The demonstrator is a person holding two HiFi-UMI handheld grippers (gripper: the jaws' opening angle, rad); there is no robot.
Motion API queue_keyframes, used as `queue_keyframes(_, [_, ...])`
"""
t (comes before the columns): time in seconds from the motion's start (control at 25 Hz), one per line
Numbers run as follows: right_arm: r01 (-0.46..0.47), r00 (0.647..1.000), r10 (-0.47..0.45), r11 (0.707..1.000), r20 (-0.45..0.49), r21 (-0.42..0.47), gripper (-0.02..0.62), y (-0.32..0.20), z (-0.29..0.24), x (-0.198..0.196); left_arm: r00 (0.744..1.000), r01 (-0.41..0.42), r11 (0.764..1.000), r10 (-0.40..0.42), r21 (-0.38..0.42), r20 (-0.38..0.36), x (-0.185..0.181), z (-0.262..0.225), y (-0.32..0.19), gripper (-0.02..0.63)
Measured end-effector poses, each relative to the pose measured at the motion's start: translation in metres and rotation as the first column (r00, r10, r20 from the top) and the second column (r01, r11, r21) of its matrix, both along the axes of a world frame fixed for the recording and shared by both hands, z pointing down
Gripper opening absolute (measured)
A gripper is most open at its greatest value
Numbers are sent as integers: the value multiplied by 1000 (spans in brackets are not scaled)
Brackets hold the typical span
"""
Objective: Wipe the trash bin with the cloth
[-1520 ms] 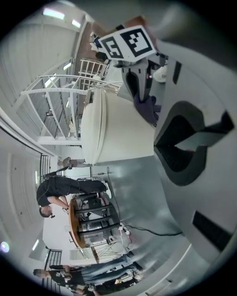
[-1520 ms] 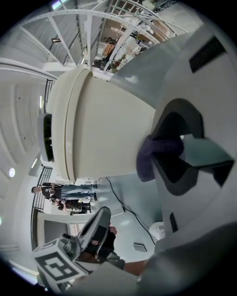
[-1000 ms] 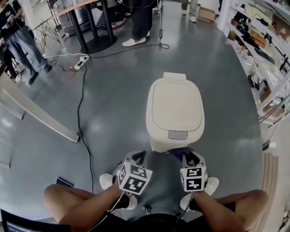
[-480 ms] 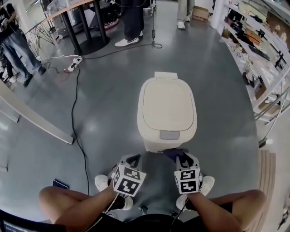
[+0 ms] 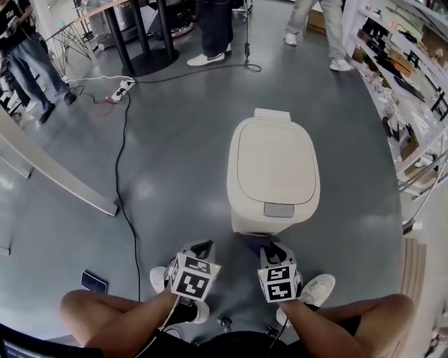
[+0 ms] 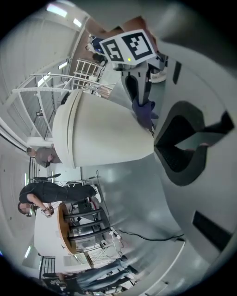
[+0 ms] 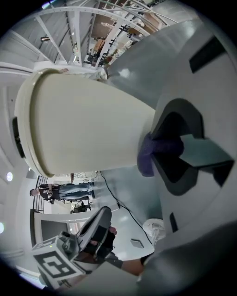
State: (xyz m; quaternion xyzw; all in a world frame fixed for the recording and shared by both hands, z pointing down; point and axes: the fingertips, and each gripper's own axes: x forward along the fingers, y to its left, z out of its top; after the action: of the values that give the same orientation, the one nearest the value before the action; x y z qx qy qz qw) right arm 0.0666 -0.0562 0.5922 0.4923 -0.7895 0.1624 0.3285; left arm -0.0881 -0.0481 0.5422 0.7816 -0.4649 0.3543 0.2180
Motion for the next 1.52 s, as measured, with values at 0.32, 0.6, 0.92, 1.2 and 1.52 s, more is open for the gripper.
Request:
queue_keyframes(0.32, [49, 999, -50, 998, -10, -36, 92, -4, 27, -61, 996, 85, 996, -85, -35, 12, -37, 21, -2, 0])
queue_keyframes(0.6, [19, 1000, -21, 996, -21, -85, 92, -20, 51, -84, 992, 124, 991, -123, -53, 22, -55, 35, -8, 0])
queue_keyframes(0.92, [-2, 1000, -1, 993, -27, -119, 92, -32, 65, -93, 992, 127, 989, -126, -77, 14, -59, 43, -10, 0])
queue_keyframes(1.2, [-38, 999, 34, 990, -31, -133, 92, -31, 72, -87, 994, 105, 989, -103, -99, 32, -53, 53, -9, 0])
queue_keyframes(1.52, [-106, 994, 105, 984, -18, -145, 92, -27, 77, -60, 997, 77, 988, -75, -131, 19, -34, 58, -11, 0])
